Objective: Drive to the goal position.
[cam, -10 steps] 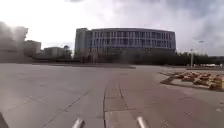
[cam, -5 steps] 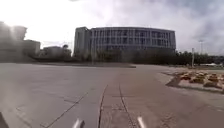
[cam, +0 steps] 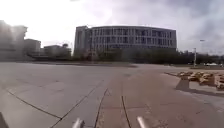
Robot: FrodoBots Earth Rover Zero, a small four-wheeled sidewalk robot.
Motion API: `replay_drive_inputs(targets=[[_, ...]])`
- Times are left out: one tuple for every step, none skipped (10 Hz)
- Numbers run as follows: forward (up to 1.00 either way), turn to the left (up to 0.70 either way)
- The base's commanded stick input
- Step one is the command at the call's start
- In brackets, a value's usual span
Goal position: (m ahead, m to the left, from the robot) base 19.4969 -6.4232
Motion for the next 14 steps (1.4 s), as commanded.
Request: replay_drive_inputs(targets=[[1.00, 0.27], [1.00, 0.27], [1.00, 0.27], [1.00, 0.27], [1.00, 0.26], [1.00, 0.03], [1.00, 0.00], [1.00, 0.00], [1.00, 0.00], [1.00, 0.00], [1.00, 0.00], [1.00, 0.00], [1.00, 0.00], [1.00, 0.00]])
